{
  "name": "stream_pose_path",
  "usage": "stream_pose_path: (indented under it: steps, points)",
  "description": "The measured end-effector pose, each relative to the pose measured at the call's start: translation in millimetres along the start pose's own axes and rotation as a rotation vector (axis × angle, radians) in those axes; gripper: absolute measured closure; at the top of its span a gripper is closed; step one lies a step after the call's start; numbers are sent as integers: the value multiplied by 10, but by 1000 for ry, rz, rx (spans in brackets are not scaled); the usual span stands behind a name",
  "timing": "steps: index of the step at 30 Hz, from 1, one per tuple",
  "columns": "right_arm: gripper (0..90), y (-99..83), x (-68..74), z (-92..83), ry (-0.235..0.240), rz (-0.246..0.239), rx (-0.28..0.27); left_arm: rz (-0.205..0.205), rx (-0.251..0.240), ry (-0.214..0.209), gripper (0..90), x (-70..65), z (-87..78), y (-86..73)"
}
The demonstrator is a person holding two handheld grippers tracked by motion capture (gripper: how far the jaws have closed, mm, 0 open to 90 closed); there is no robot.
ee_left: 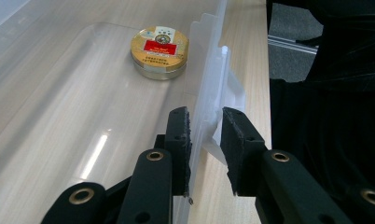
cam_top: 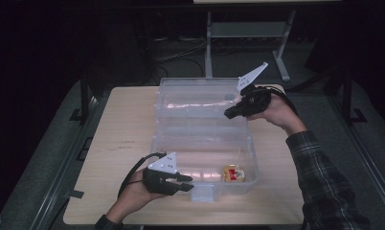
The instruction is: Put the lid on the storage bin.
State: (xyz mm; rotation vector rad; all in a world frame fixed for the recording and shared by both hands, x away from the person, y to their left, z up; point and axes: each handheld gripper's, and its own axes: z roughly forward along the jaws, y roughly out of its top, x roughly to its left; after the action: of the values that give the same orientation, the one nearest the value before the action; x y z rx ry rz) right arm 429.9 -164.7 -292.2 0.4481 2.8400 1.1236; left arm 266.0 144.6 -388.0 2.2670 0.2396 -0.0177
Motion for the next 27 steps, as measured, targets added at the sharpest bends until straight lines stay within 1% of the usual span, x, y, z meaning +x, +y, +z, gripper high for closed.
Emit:
stream_pose_path:
  steps: [1, 5, 13, 17, 22, 25, 27]
  points:
    - [867, -3, 0, 0, 7, -2, -8, -1, 4, 0, 725, 2, -2, 2]
    - [874, -6, 7, -11, 17, -9, -10, -8, -3, 2, 726, 1, 3, 2]
    - [879, -6, 36, -21, 16, -25, -15, -17, 0, 6, 727, 4, 1, 6]
    - [883, 1, 73, -31, 21, -30, -14, -16, 10, 5, 726, 9, -4, 10]
    - [884, 1, 127, -52, 24, -44, -15, -21, 6, 4, 726, 9, -2, 9]
    - [885, -15, 152, -63, 28, -44, -28, -22, 5, 5, 726, 8, -2, 9]
    - [885, -19, 157, -67, 31, -44, -27, -22, 6, 5, 726, 8, -2, 9]
